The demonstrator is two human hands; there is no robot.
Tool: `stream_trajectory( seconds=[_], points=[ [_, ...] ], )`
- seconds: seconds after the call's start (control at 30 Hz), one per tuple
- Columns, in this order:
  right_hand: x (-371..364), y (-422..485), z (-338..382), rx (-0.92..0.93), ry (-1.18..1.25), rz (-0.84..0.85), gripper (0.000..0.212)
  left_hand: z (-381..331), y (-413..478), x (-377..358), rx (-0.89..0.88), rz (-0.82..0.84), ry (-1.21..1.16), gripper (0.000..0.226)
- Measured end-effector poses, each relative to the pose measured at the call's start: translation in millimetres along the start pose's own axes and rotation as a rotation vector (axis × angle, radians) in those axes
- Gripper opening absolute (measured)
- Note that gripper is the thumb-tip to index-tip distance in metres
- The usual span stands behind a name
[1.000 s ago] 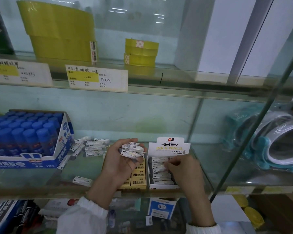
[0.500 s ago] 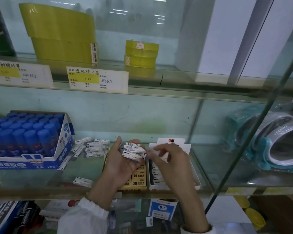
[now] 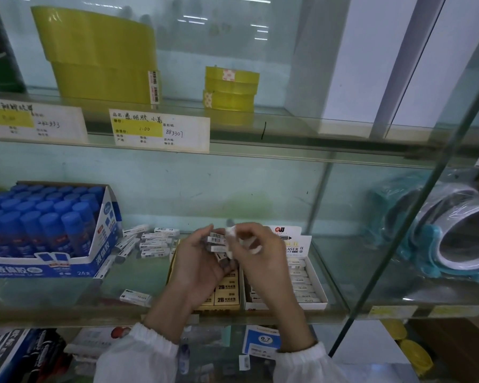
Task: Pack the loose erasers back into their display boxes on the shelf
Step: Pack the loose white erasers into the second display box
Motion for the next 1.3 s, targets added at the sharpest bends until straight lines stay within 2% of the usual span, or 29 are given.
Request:
stream_trajectory(
  seconds=[0.1,0.27,0.5,0.67,0.8,0.97,1.03,1.17,1.3],
  points=[
    [35,-4,-9,-0.060,0.079,-0.032,0.016,1,0,1,0.032,-0.024,0.002,0.023],
    [68,-22,-45,-0.146,-0.177,0.284,0.025,3,5,3,0.077,-0.023,-0.085,0.027],
    [65,-29,-63,-0.256,-0.053,0.292,0.016,4,4,3,0.099,-0.020,-0.111,0.036],
    [56,-31,-64,-0.299,-0.088,0.361,0.020,4,5,2,0.100,-0.011,-0.132,0.035],
    [49,-32,-59,-0.270,-0.204,0.394,0.033,4,7,3,0.101,-0.005,-0.127,0.036],
    [51,-32,-55,-0.284,-0.223,0.416,0.031,6,9,5,0.084,-0.013,-0.119,0.047],
    [53,-28,-50,-0.272,-0.247,0.361,0.027,6,9,5,0.067,-0.021,-0.085,0.048],
    [48,-15,-23,-0.094,-0.320,0.138,0.023,5,7,4,0.058,-0.025,-0.032,0.039],
    [15,-7,-9,0.044,-0.383,0.219,0.028,2,3,1,0.022,-0.034,0.039,0.032]
  ],
)
Point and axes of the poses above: each hand's wrist, its own y-axis towards the middle knuckle, its own x-axis out of the back of the hand, z = x × y, the point moved 6 cm from there along y, towards the middle knuckle, and after that the axes turned 8 degrees about x, right-handed, at the moved point
